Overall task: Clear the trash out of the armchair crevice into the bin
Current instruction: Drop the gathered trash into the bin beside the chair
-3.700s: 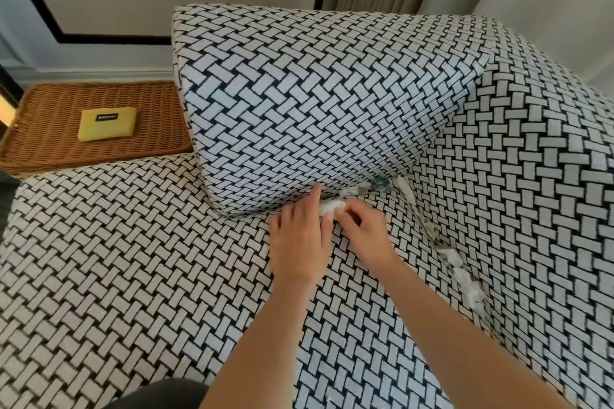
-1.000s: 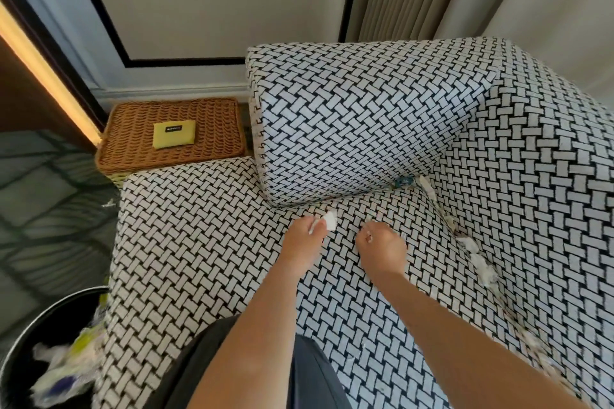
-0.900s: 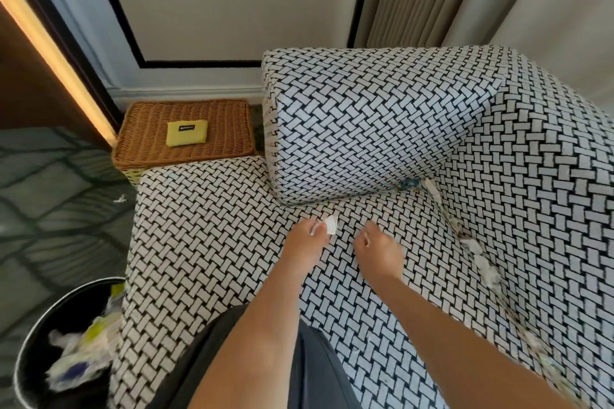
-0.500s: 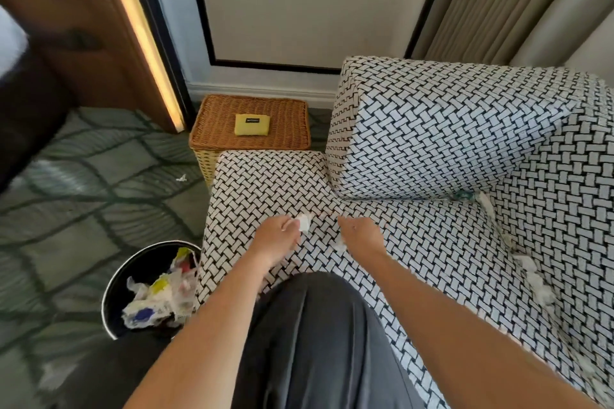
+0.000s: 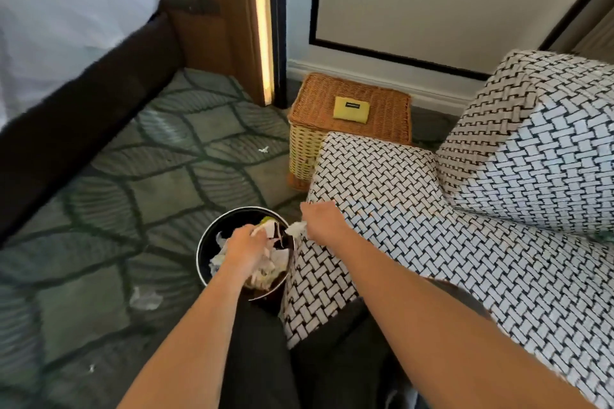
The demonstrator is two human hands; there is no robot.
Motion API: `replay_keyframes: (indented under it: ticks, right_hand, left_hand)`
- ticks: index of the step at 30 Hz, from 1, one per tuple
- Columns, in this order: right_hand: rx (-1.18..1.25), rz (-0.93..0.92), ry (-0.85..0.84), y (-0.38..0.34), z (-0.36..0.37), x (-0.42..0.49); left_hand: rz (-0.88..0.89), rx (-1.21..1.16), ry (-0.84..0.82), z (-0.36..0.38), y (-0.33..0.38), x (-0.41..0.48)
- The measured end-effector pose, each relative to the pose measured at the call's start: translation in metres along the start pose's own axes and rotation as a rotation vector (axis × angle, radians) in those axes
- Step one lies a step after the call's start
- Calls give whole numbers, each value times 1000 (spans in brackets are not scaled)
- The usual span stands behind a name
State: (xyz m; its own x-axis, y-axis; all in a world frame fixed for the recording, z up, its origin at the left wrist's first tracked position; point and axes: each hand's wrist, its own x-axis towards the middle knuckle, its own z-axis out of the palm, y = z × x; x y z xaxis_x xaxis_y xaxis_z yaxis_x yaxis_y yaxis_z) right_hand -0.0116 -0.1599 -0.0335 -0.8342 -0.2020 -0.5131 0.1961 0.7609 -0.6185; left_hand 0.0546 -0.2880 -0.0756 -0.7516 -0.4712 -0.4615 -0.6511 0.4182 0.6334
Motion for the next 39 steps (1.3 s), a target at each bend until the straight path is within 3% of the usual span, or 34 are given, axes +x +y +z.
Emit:
replay_keyframes:
  ticks: [6, 11, 15, 20, 23, 29, 34, 39]
  right_hand:
    - [127, 32, -67, -23, 62, 37]
    - [144, 115, -76, -16, 94, 62]
    - [239, 223, -268, -21, 104, 65]
    - [283, 186, -150, -17, 97, 72]
    - [465, 136, -121, -16, 87, 69]
    - [688, -6, -123, -9, 27, 44]
    - [521, -29, -57, 25, -43, 21]
    - [352, -33, 38, 90, -118, -6]
  left_hand:
    - [-210, -181, 85, -5, -30, 30]
    - [-369, -239, 15, -5, -41, 53]
    - [-394, -201, -21, -5, -46, 66]
    - [-271, -141, -65, -4, -45, 66]
    - [-135, -108, -57, -2, -28, 51]
    - [110, -276, -31, 13, 8, 20]
    - [255, -314, -19, 24, 49, -11]
    - [421, -185, -167, 51, 97, -37]
